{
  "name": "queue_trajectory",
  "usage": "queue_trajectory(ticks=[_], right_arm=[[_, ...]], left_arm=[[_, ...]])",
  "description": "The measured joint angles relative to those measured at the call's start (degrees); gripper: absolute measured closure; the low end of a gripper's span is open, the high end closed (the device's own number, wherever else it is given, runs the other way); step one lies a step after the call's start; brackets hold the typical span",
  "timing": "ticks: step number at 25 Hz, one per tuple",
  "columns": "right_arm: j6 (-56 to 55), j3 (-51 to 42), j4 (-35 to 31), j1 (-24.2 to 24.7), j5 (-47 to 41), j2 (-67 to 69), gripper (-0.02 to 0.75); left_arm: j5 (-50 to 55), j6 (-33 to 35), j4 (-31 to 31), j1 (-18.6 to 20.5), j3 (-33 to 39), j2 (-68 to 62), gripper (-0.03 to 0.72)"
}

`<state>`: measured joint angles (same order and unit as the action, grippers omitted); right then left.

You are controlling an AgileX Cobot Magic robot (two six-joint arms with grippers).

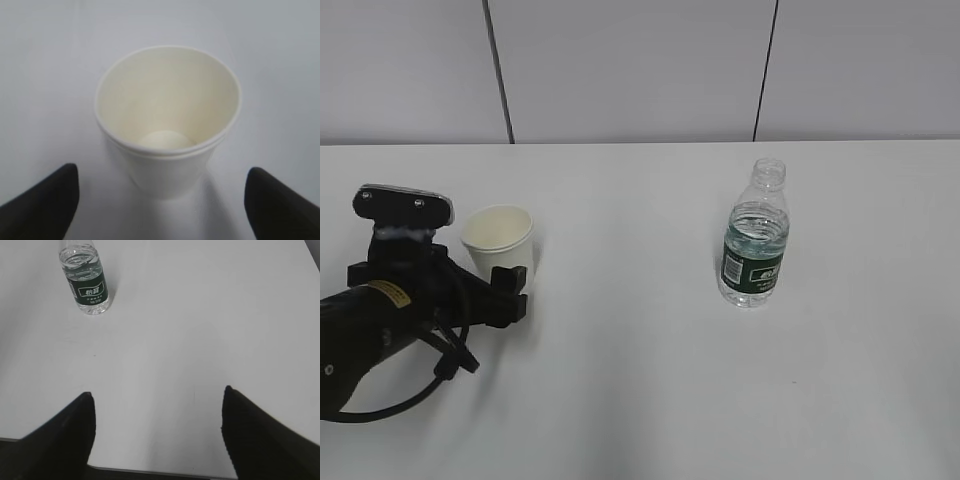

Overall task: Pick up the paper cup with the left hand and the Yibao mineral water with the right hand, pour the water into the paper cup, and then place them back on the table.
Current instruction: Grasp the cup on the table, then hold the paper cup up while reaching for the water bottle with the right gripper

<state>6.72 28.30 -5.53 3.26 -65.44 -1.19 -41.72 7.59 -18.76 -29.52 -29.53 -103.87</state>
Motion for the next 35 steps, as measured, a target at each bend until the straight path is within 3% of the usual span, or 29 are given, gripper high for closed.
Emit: queue_trajectory(ticks=[6, 12, 19, 35], right_arm=[[0.00, 0.00, 0.00, 0.00, 0.00, 0.00, 0.159], [0.00, 0.00, 0.00, 0.00, 0.00, 0.00, 0.159], [0.00, 0.00, 0.00, 0.00, 0.00, 0.00, 0.159], [0.00, 0.00, 0.00, 0.00, 0.00, 0.00, 0.159]], left_arm=[[-6.83, -2.37, 0.71, 0.00, -0.06, -3.11, 0.083], [-14.00, -5.64, 5.44, 0.00, -0.06, -7.54, 0.091], [-22.57, -6.01, 5.45, 0.00, -0.11, -12.02, 0.095], [-23.51, -6.18, 5.45, 0.00, -2.07, -16.09, 0.111]])
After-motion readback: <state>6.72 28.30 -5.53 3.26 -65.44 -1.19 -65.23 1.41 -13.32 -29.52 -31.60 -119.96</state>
